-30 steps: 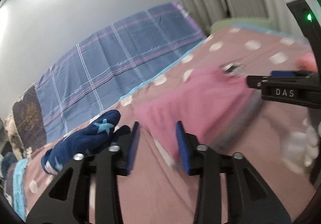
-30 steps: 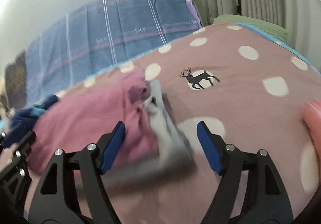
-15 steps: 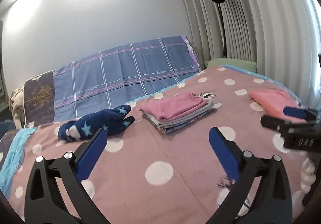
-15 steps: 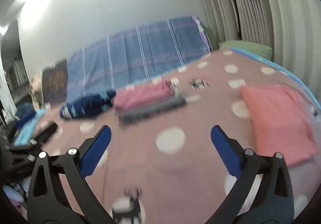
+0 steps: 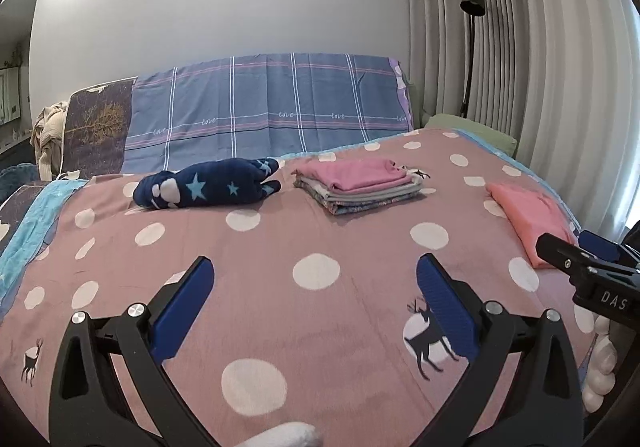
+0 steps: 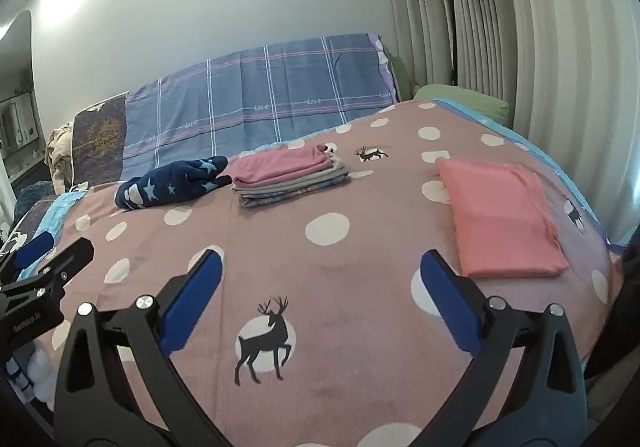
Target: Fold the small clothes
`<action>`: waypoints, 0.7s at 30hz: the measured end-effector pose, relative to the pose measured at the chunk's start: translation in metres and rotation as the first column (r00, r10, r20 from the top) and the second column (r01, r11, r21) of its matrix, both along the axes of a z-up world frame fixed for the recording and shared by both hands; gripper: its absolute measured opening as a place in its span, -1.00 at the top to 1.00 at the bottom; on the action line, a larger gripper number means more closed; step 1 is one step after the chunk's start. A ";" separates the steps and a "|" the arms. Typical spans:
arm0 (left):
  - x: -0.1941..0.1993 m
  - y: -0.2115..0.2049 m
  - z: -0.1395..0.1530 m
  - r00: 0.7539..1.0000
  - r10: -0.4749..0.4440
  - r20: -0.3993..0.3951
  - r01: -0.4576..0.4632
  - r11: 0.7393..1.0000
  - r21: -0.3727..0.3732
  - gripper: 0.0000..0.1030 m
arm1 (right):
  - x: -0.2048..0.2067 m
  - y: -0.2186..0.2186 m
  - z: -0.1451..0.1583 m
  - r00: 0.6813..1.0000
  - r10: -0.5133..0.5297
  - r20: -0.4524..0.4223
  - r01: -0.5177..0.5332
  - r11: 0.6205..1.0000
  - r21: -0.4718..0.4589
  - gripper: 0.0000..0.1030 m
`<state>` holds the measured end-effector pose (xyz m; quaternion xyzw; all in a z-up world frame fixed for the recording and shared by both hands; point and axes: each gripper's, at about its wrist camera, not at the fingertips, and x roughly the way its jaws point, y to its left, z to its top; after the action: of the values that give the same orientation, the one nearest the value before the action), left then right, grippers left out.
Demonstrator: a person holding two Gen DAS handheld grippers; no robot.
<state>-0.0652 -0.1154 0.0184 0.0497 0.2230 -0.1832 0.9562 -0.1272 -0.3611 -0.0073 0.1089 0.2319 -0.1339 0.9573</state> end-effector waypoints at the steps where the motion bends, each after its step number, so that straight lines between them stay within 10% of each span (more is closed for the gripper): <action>1: -0.003 0.001 0.000 1.000 0.001 0.002 -0.001 1.000 0.002 -0.97 | -0.002 0.001 0.001 1.000 0.007 -0.001 -0.007 1.000 0.009 -0.96; 21: -0.025 0.010 -0.003 1.000 -0.008 0.005 0.008 1.000 0.006 -0.97 | -0.017 0.026 0.009 0.999 0.035 -0.008 -0.035 0.999 -0.029 -0.96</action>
<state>-0.0904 -0.1050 0.0159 0.0540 0.2210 -0.1864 0.9558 -0.1441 -0.3350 0.0015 0.0901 0.2352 -0.1209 0.9602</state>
